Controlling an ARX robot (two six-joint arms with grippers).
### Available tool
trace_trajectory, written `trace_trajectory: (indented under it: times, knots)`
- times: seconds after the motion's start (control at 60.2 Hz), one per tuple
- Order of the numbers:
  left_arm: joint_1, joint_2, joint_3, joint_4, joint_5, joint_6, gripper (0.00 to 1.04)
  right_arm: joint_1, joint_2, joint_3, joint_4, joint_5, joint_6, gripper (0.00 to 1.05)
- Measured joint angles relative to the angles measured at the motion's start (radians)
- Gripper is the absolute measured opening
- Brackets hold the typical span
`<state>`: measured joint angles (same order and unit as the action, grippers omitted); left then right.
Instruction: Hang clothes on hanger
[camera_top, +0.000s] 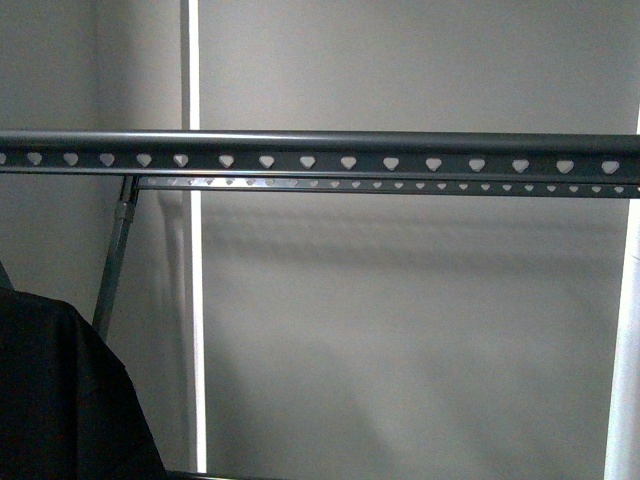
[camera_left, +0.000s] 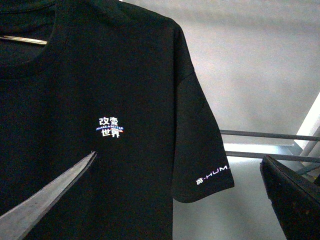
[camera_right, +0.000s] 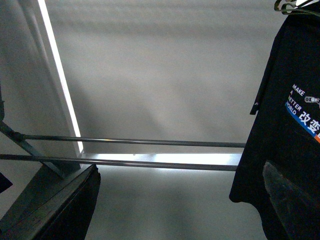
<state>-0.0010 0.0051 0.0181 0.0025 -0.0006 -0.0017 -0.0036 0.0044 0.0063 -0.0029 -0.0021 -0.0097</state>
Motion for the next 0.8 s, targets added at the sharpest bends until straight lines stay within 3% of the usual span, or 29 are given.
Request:
trace_trajectory:
  times: [0.332,0.365,0.382,0.449,0.515,0.648,0.731,0.797]
  knots:
    - [0.000,0.000,0.000,0.000,0.000,0.000,0.98,0.000,0.000,0.000,0.000,0.000,0.000,0.97]
    - [0.019,0.008,0.001,-0.006,0.069,0.016,0.98,0.000,0.000,0.000,0.000,0.000,0.000,0.97]
    - [0.040,0.016,0.001,-0.003,0.168,0.047,0.98,0.000,0.000,0.000,0.000,0.001,0.000,0.97]
    - [0.028,0.035,0.003,-0.002,0.255,0.071,0.98,0.000,0.000,0.000,0.000,-0.003,0.000,0.97]
    - [-0.031,0.082,0.024,0.066,0.121,0.062,0.98,0.000,0.000,0.000,0.000,-0.001,0.000,0.97]
    - [-0.019,0.425,0.266,0.190,-0.061,-0.087,0.98,0.000,0.000,0.000,0.000,0.000,0.000,0.97]
    - [-0.002,0.605,0.389,0.212,-0.023,-0.202,0.98,0.000,0.000,0.000,0.000,0.000,0.000,0.97]
    - [-0.005,0.784,0.511,0.213,-0.076,-0.334,0.98,0.000,0.000,0.000,0.000,0.000,0.000,0.97]
